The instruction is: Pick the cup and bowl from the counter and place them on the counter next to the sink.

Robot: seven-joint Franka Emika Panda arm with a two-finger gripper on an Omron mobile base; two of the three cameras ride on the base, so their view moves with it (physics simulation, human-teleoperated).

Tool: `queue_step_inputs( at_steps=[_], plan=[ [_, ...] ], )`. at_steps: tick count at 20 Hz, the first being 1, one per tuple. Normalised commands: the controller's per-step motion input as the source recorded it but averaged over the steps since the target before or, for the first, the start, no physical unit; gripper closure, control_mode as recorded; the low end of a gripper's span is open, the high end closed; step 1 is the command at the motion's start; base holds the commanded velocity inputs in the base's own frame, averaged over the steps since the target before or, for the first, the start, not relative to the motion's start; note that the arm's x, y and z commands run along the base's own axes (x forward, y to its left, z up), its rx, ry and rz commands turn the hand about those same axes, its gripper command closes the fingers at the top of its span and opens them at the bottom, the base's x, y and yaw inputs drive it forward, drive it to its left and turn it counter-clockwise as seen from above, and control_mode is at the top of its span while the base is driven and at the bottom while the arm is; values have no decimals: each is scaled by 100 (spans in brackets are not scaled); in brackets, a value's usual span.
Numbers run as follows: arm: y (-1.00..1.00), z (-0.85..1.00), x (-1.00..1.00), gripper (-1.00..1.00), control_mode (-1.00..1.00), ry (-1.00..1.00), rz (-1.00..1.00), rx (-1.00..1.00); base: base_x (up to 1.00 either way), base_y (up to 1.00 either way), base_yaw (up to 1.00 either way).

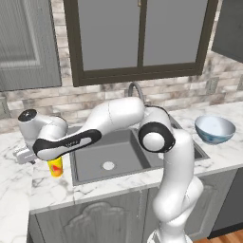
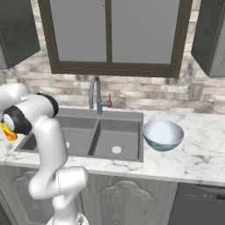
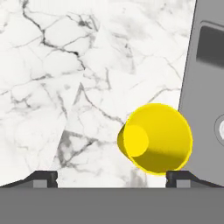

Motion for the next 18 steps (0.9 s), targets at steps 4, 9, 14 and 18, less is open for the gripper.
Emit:
queue_step_inputs(
  at_steps=[4, 9, 14, 18],
  plan=[
    [-35, 8, -32, -100, -100, 0, 0, 0, 0, 0, 0],
    [-77, 1, -15, -100, -100, 0, -4, 0, 0, 0, 0],
    [-95, 4, 0, -100, -100, 0, -9, 0, 0, 0, 0],
    [-99, 8, -1, -100, -100, 0, -10, 1, 0, 0, 0]
  ],
)
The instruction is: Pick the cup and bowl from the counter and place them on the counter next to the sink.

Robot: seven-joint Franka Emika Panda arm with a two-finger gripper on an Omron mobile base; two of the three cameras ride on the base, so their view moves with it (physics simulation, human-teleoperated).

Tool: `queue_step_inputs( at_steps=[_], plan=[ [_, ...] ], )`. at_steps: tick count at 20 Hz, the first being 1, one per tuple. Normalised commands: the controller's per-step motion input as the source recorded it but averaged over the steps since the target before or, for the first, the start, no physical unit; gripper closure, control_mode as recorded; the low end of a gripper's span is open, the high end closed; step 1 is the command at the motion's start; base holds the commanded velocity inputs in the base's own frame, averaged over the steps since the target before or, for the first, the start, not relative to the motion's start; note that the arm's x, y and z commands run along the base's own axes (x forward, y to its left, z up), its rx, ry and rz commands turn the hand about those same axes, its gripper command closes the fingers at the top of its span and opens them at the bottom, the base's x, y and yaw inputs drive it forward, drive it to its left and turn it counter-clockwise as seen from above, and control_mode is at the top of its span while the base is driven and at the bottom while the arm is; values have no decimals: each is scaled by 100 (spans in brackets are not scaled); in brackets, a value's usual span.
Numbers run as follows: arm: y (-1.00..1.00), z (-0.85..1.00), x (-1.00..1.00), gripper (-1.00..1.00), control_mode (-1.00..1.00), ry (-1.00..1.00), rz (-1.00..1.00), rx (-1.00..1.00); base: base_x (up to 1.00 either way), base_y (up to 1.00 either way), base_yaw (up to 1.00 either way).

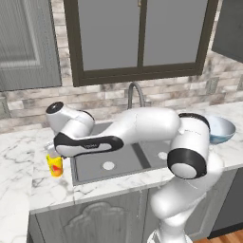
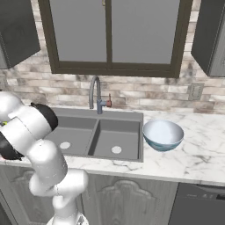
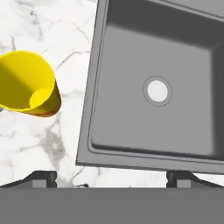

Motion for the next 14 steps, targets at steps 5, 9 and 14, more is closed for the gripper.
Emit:
queue_step_inputs(
  at_steps=[5, 9, 14],
  plan=[
    [-95, 16, -16, -100, -100, 0, -5, 4, 0, 0, 0],
    [-82, 20, -45, -100, -100, 0, 0, 6, 0, 0, 0],
    [-72, 28, -58, -100, -100, 0, 3, 6, 0, 0, 0]
  ],
)
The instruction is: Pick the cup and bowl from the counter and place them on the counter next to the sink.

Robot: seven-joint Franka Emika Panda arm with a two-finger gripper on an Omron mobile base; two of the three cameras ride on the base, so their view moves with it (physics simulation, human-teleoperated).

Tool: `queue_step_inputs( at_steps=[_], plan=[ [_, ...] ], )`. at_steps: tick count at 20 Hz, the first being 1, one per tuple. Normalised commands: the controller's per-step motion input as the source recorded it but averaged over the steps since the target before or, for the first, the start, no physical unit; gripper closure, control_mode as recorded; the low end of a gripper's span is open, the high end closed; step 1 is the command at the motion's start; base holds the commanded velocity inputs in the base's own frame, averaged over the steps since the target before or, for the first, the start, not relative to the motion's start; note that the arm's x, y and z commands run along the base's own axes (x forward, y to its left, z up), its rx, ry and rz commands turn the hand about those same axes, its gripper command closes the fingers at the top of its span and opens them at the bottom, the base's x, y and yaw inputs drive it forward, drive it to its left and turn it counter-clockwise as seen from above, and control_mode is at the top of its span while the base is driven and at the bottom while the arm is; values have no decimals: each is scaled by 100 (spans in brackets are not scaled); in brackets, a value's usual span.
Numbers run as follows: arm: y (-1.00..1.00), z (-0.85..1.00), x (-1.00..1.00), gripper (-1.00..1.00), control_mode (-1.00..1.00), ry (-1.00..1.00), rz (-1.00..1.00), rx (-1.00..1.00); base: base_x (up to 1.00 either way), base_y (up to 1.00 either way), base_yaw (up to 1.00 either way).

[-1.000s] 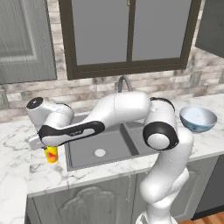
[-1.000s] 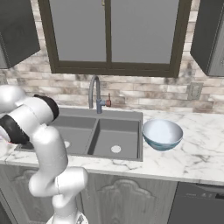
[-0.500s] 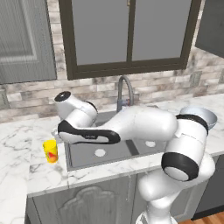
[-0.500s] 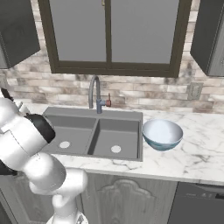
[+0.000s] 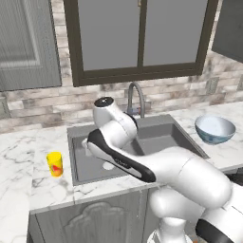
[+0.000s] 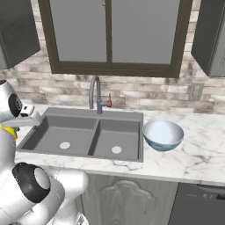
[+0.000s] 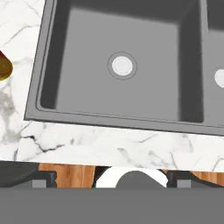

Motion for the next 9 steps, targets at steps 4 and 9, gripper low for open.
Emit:
queue_step_inputs(
  at_steps=[4, 9],
  plan=[
    [-74, 0, -69, -100, -100, 0, 1, 8, 0, 0, 0],
    [-71, 6, -45, -100, -100, 0, 1, 5, 0, 0, 0]
  ],
)
